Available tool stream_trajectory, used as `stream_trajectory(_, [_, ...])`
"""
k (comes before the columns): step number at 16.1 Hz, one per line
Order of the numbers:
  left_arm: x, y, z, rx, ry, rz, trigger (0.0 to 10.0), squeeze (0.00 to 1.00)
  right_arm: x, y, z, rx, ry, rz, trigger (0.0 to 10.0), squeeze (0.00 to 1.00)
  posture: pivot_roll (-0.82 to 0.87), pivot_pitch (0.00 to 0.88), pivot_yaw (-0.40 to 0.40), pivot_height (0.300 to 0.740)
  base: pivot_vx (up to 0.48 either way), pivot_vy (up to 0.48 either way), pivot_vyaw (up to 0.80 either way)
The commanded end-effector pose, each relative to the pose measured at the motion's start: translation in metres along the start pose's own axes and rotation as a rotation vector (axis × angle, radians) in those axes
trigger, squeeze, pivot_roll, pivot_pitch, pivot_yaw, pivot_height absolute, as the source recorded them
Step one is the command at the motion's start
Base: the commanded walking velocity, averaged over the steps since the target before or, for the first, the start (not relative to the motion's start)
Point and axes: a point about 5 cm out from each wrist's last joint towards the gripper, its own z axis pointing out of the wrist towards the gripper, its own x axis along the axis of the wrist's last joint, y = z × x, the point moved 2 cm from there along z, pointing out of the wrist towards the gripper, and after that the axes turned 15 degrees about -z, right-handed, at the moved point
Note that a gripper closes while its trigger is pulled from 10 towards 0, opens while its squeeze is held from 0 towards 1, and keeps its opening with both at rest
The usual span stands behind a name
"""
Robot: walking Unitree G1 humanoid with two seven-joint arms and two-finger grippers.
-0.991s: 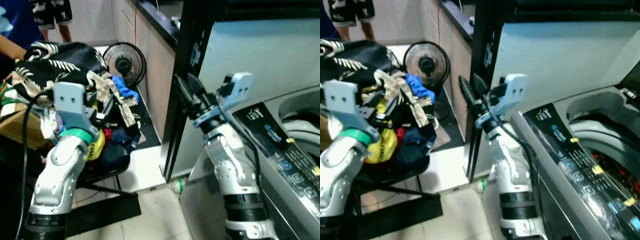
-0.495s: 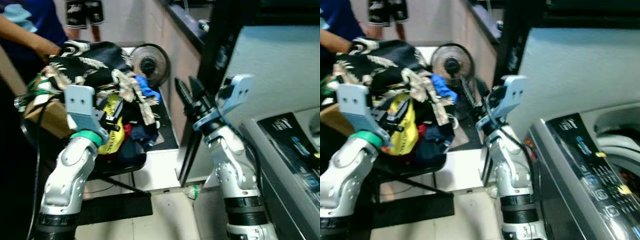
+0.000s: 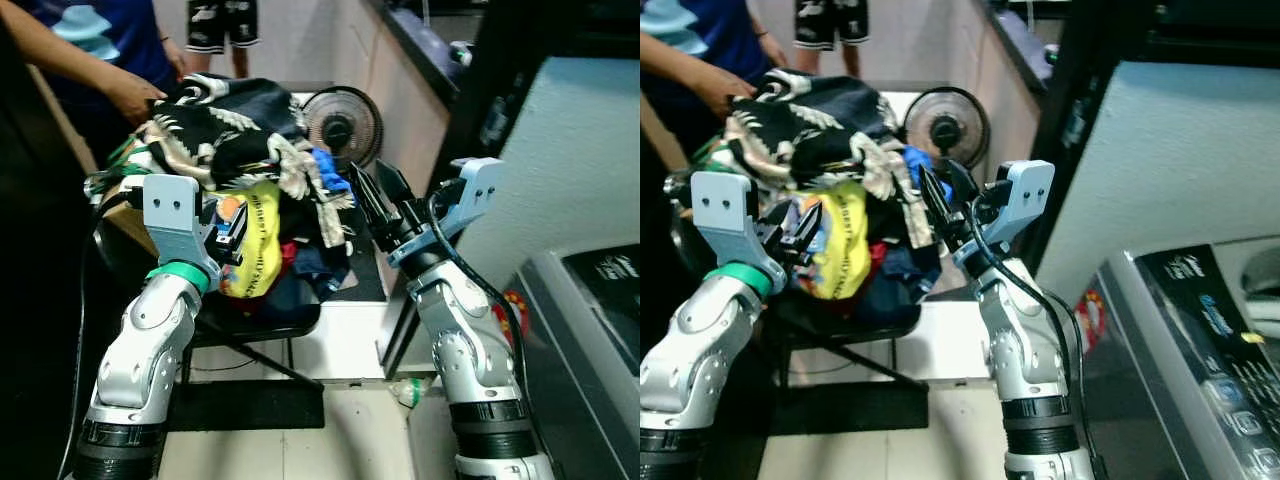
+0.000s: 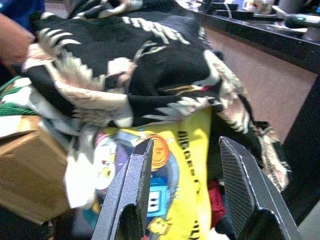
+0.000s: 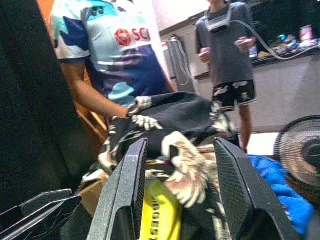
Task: Clothes washing
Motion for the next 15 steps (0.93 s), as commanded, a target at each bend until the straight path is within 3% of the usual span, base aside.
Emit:
stream_trajectory(1, [0.000,0.004,-0.001,-0.021,-0.002,0.007,10.0,0.00,0.000,0.002,-0.003,-0.010,-0.003,-0.006,10.0,0.00,0.02,0.000,0.019,0.740,0.000,0.000,0.79])
stream_trajectory(5, [-0.001,0.003,-0.002,-0.027,-0.012,0.033,10.0,0.00,-0.001,0.005,-0.004,-0.015,-0.004,-0.012,10.0,0.00,0.02,0.000,0.012,0.740,0.000,0.000,0.79])
stream_trajectory(6, [-0.001,-0.004,-0.007,-0.021,-0.010,0.055,10.0,0.00,-0.001,0.013,-0.006,-0.043,-0.003,-0.013,10.0,0.00,0.02,0.000,0.010,0.740,0.000,0.000,0.00])
stream_trajectory(10, [-0.001,-0.015,-0.013,0.004,-0.005,0.063,10.0,0.00,-0.003,0.020,-0.010,-0.063,-0.015,-0.018,10.0,0.00,0.03,0.000,0.004,0.740,0.000,0.000,0.00])
stream_trajectory(13, [-0.005,-0.045,-0.026,0.127,-0.030,0.130,10.0,0.00,-0.014,0.028,-0.021,-0.066,-0.081,-0.079,10.0,0.00,0.03,0.000,0.003,0.740,0.000,0.000,0.00])
stream_trajectory(15, [-0.004,-0.062,-0.034,0.213,-0.026,0.123,10.0,0.00,-0.021,0.036,-0.029,-0.104,-0.118,-0.096,10.0,0.00,0.04,0.000,0.002,0.740,0.000,0.000,0.00])
